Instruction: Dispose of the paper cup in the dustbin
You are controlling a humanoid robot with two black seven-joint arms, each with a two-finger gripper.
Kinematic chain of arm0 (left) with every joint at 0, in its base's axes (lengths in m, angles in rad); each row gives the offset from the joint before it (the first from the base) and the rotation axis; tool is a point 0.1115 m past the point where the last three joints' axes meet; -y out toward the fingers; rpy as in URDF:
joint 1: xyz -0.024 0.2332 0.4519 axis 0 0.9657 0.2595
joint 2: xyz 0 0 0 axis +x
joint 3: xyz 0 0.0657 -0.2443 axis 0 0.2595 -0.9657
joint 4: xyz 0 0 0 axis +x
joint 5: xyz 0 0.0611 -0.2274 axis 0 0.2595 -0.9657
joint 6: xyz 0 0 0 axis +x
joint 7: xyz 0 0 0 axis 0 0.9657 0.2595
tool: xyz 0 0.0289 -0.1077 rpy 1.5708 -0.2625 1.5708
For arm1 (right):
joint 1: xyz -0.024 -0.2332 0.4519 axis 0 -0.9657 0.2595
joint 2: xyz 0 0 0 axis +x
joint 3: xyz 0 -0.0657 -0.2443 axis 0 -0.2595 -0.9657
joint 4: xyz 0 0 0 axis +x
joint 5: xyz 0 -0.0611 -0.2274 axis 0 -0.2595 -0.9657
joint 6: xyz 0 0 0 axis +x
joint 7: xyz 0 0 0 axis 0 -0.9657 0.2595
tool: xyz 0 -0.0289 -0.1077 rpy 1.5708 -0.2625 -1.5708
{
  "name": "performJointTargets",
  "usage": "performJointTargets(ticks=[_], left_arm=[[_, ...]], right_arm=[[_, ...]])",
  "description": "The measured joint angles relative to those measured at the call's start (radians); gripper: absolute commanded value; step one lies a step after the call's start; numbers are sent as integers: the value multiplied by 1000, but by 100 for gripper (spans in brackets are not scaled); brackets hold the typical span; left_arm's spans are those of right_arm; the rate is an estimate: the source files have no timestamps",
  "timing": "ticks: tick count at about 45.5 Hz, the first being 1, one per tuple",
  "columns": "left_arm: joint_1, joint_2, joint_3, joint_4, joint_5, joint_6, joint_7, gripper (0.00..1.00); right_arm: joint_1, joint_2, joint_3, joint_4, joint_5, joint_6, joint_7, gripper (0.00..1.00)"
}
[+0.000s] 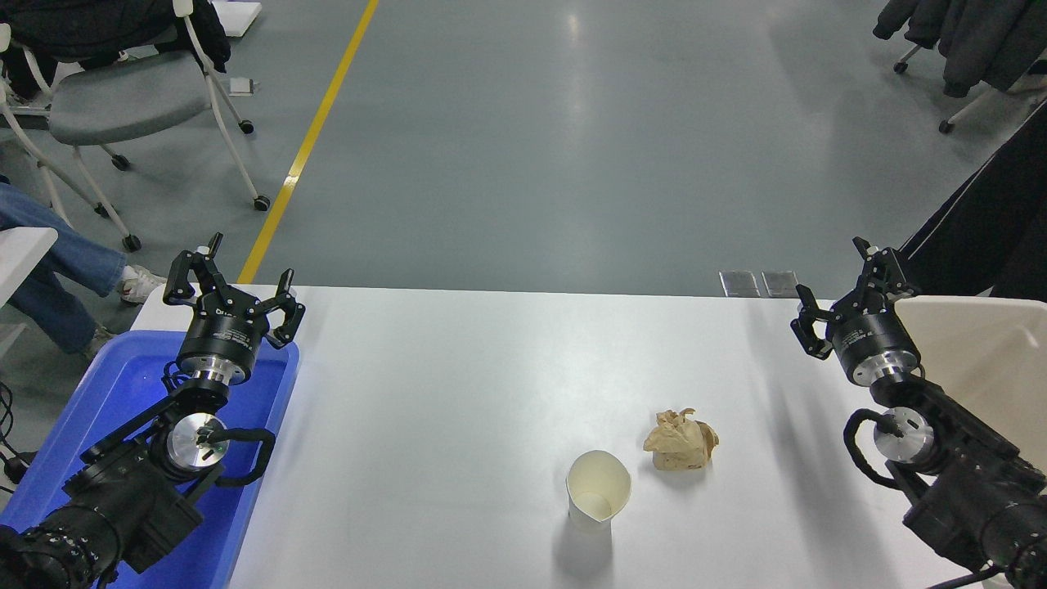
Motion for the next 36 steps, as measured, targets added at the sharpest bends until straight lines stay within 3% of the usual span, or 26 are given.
performJointTargets(ticks=[36], left_arm=[[0,0,0,0,0,0,1,100]], right_arm=[[10,2,9,-31,5,-5,0,99]])
